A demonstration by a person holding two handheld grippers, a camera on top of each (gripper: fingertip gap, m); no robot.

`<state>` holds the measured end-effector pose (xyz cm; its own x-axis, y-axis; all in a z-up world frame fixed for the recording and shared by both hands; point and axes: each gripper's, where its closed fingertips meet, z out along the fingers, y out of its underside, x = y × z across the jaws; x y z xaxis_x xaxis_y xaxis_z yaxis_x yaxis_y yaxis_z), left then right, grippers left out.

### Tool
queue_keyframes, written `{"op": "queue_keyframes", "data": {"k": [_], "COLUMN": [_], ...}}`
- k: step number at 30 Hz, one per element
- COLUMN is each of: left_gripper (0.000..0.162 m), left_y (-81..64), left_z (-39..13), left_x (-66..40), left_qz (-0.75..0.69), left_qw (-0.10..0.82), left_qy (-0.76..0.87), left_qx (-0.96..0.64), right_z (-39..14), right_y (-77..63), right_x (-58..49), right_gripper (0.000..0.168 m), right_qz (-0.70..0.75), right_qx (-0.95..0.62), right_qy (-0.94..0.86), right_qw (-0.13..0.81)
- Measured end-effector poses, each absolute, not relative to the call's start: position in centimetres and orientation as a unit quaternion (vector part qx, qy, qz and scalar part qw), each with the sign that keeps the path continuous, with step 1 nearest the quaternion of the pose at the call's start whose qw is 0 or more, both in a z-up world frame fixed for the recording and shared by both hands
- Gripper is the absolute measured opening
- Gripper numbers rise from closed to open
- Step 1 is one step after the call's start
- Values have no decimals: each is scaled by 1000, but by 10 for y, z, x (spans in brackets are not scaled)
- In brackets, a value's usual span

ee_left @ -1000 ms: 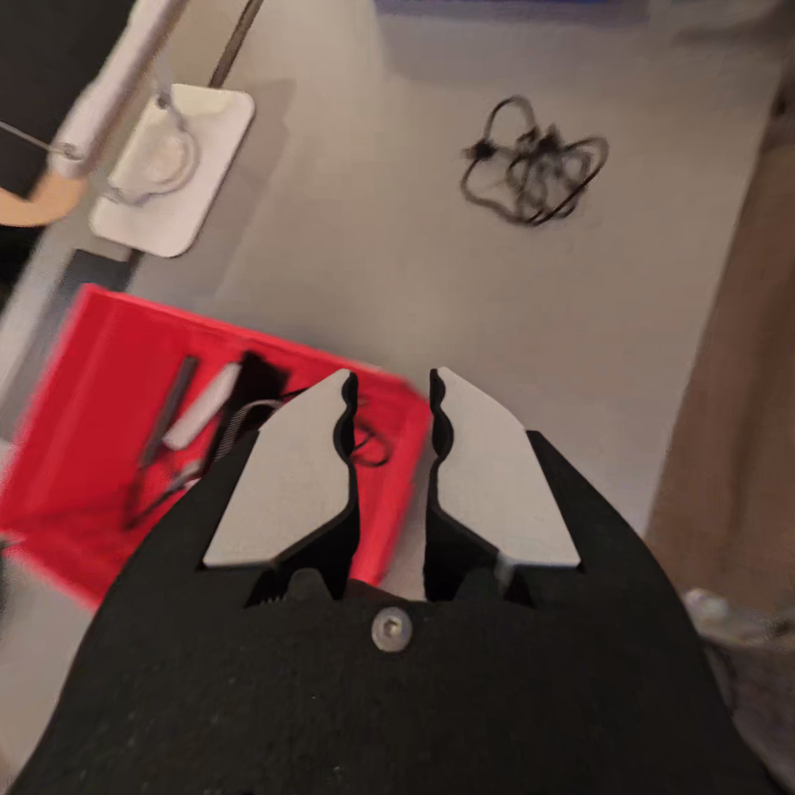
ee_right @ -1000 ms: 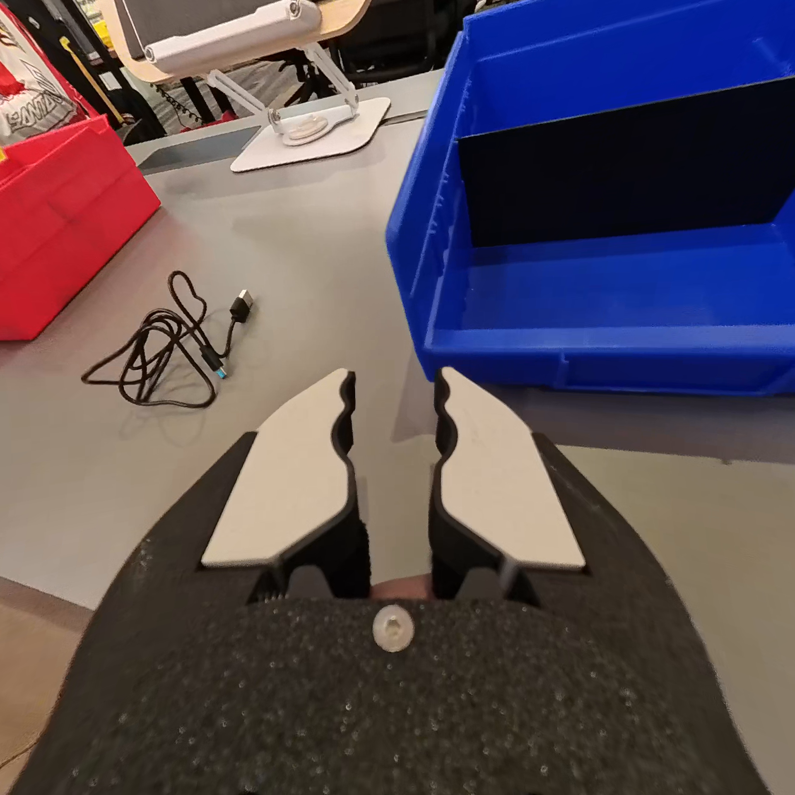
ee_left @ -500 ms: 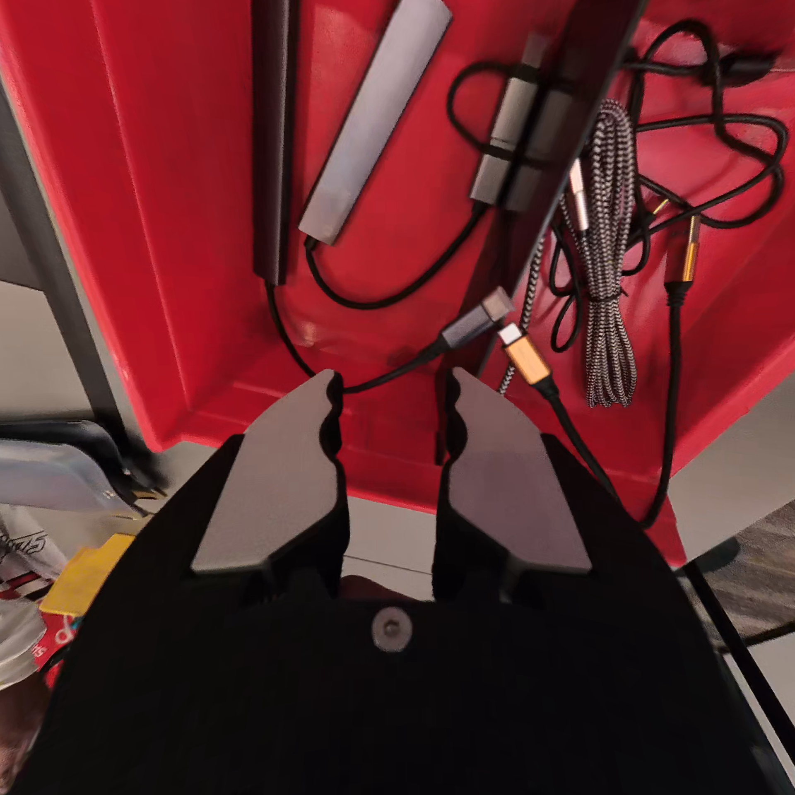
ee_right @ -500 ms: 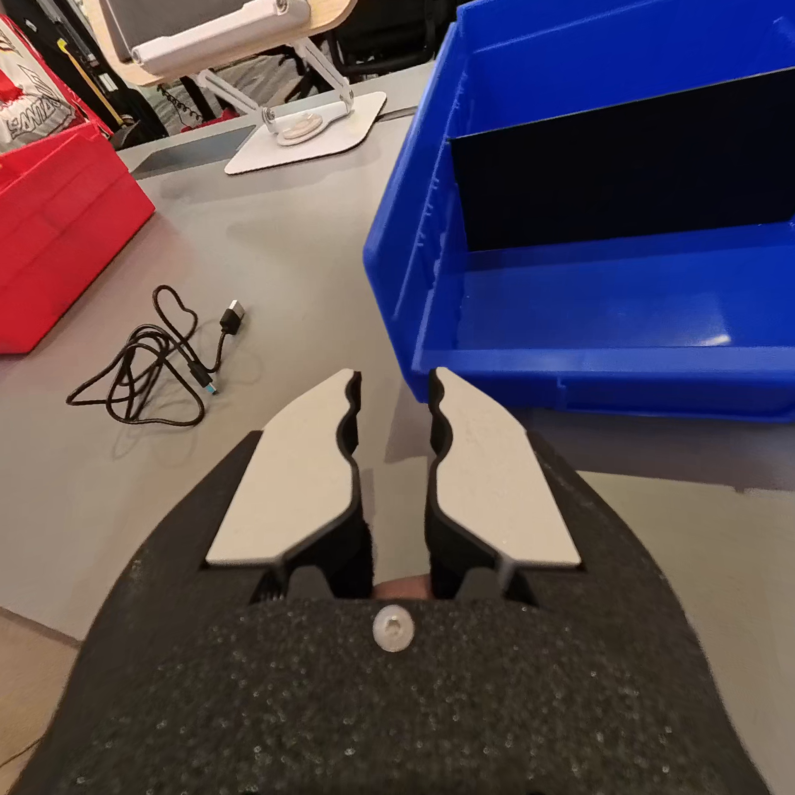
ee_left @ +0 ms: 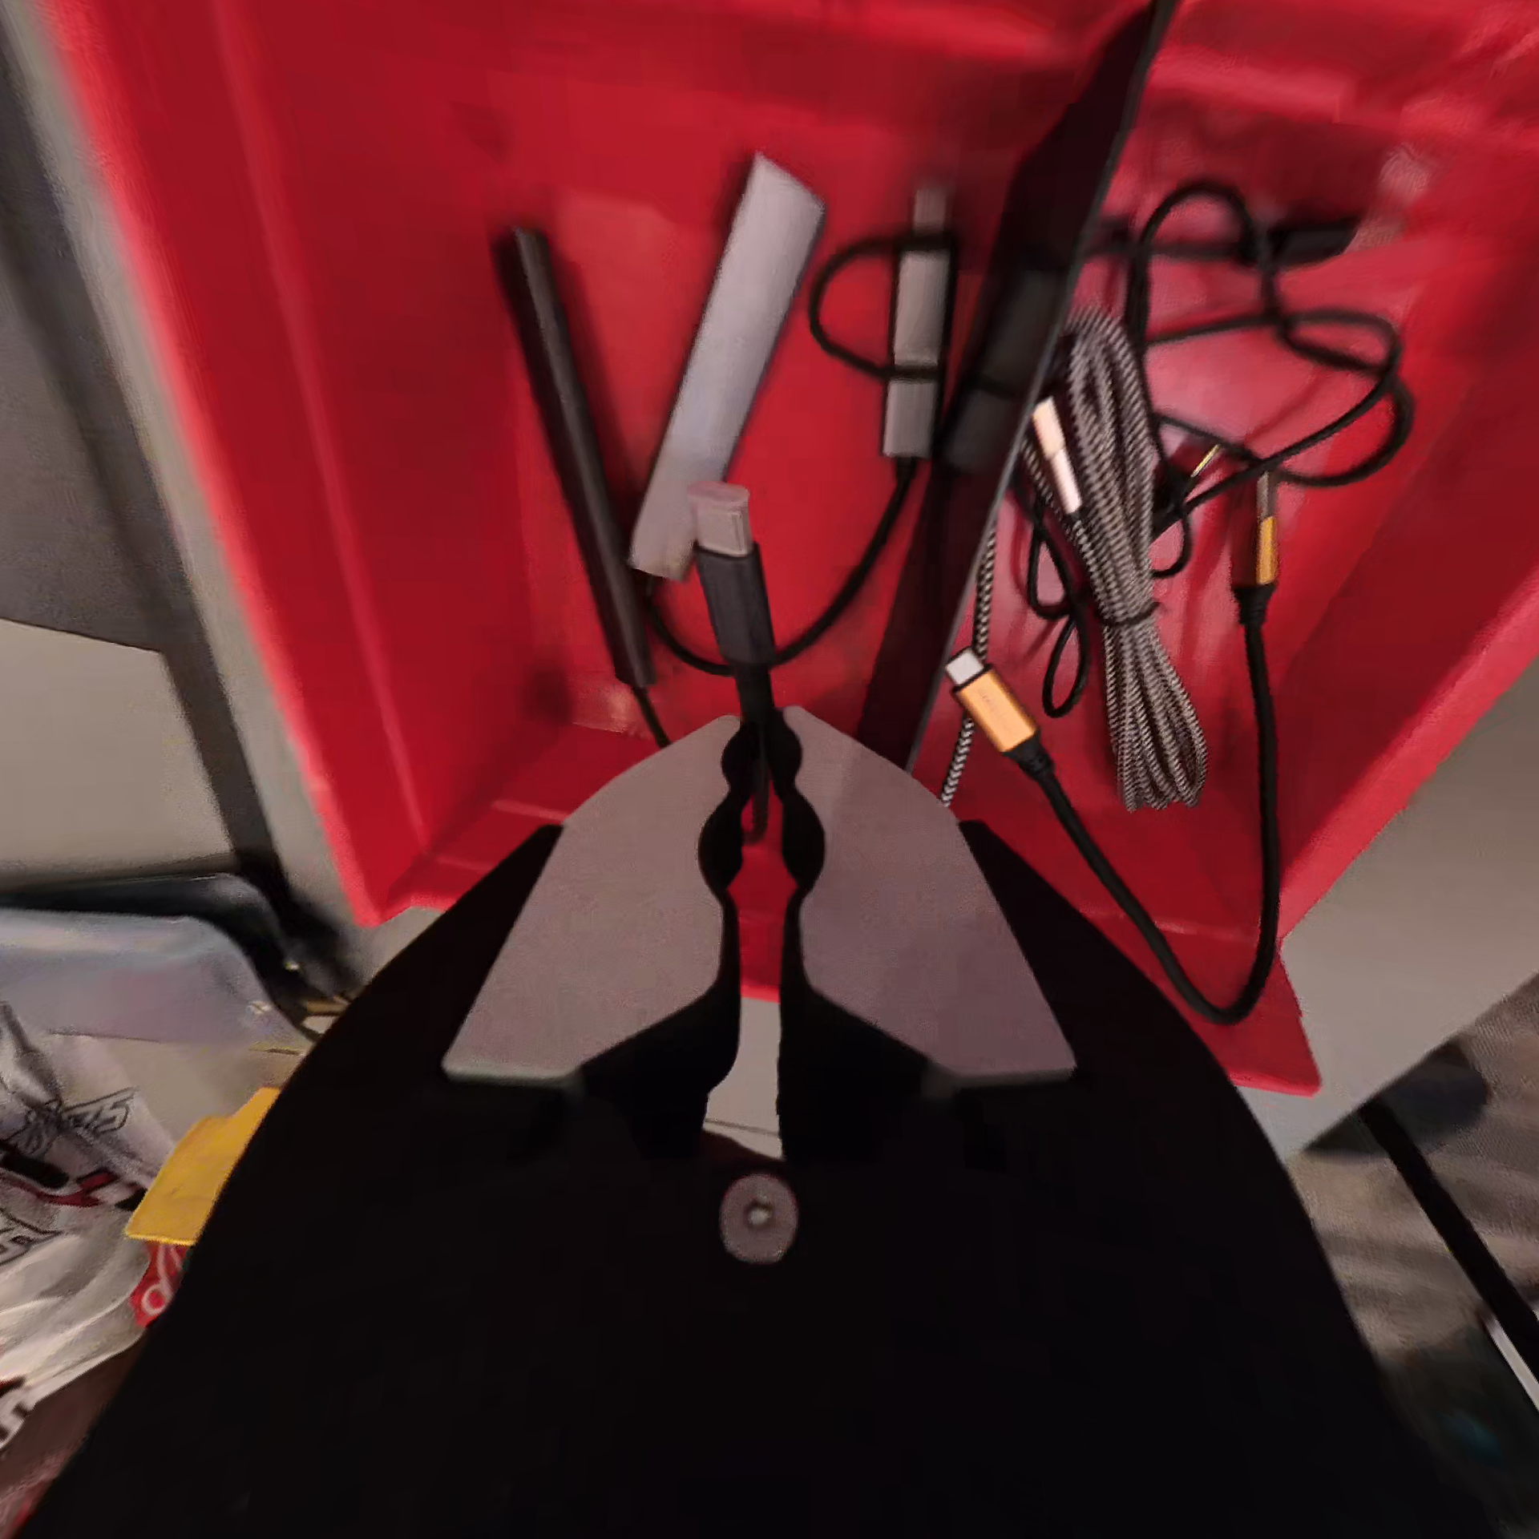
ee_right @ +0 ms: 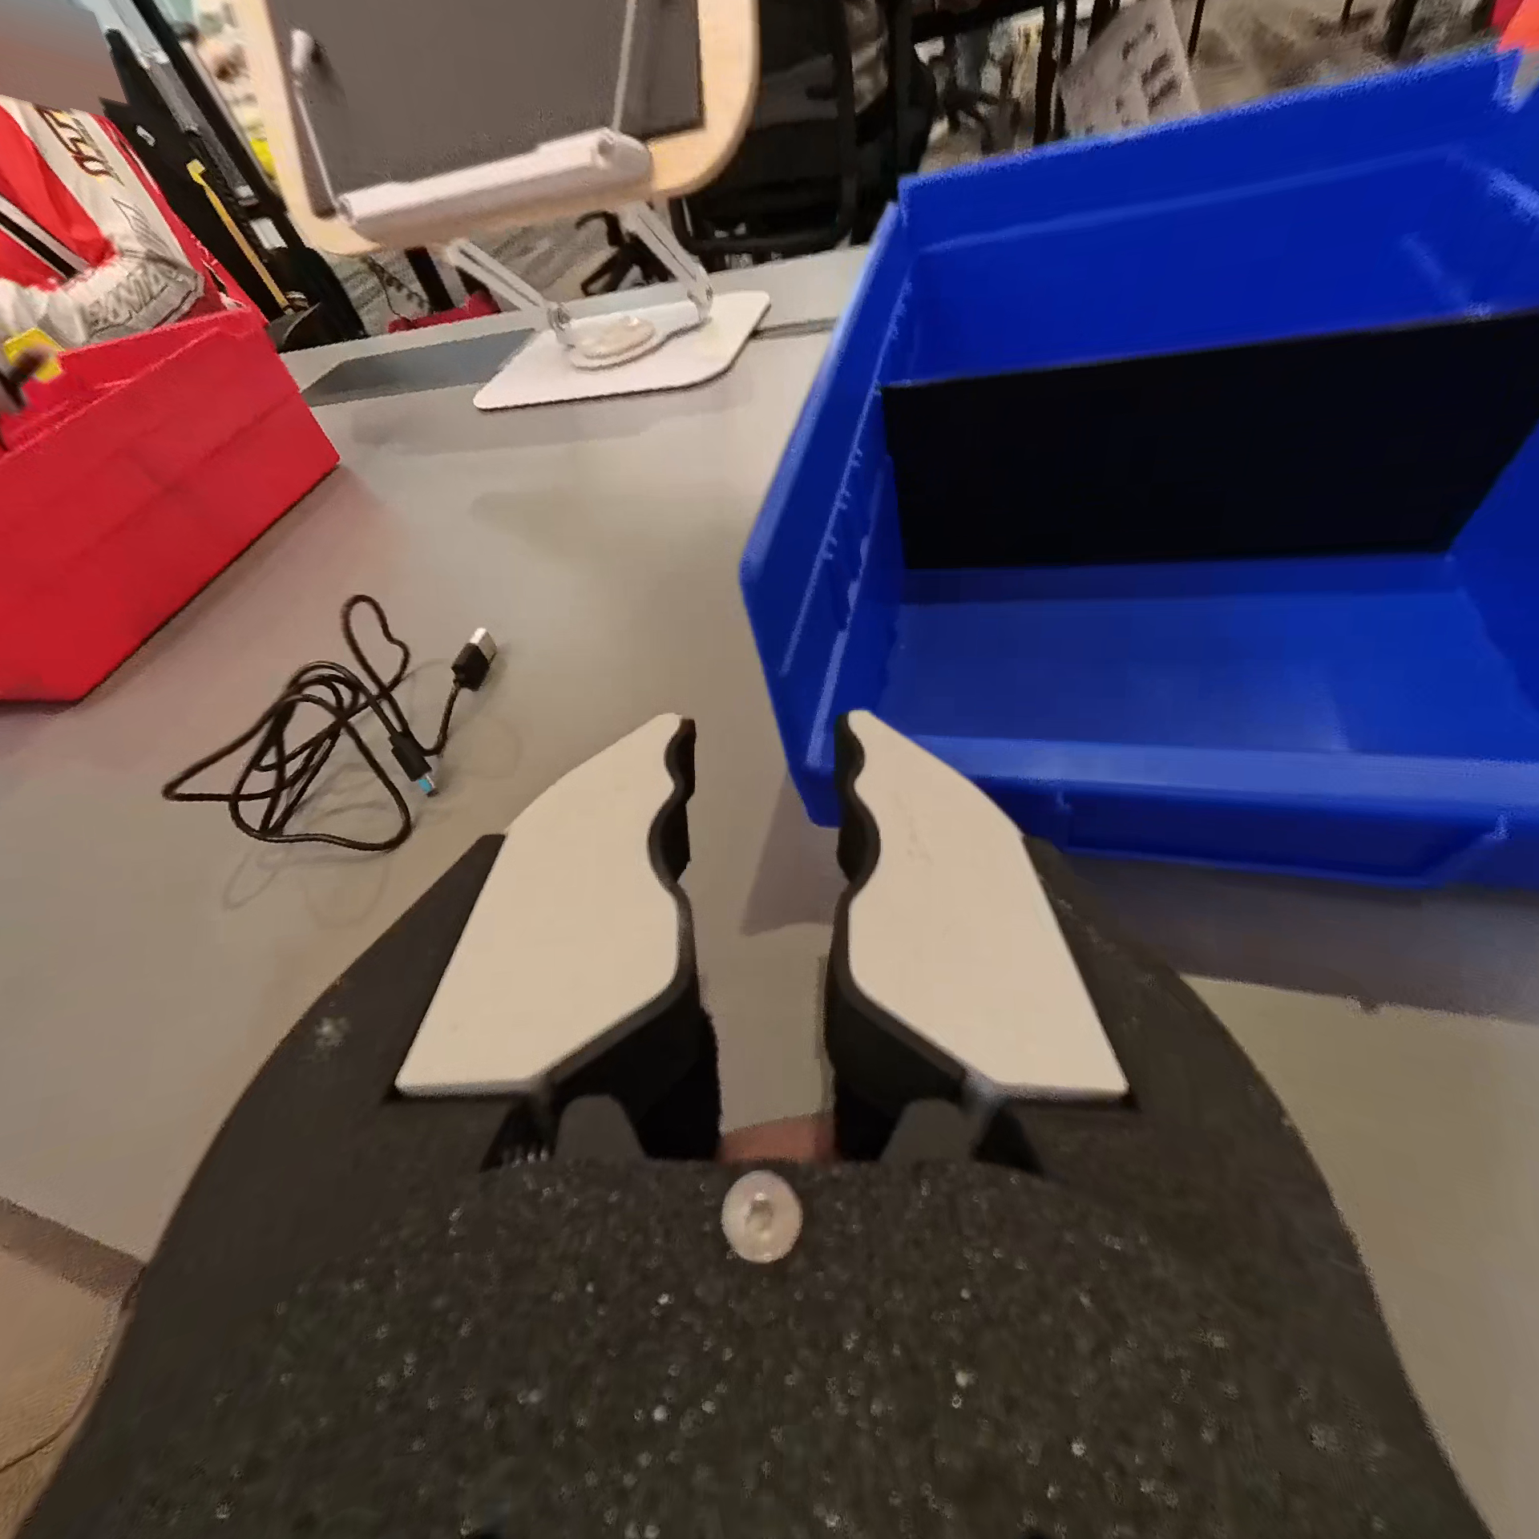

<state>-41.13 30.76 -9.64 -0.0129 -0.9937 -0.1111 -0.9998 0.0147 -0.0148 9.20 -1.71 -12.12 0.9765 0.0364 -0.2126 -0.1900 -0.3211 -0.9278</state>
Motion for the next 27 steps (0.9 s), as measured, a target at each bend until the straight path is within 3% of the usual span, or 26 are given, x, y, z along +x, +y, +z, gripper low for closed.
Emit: {"op": "queue_keyframes", "data": {"k": [6, 16, 22, 27], "left_gripper": [3, 3, 3, 3], "left_y": [283, 198, 117, 77], "left_z": [3, 158, 197, 160], "left_x": [-375, -324, -273, -227], "left_qz": [-50, -179, -398, -543], "left_qw": [233, 495, 513, 444], "left_qy": [673, 512, 397, 288], "left_qx": [-700, -679, -649, -652], "right_z": [-101, -109, -94, -70], "right_y": [-18, -10, -8, 20], "right_x": [64, -6, -95, -133], "right_gripper": [30, 32, 43, 62], "right_qz": [74, -2, 174, 112], "right_qx": [-777, -765, -728, -685], "right_qy": [-22, -189, -232, -296], "right_qw": [625, 616, 621, 656]}}
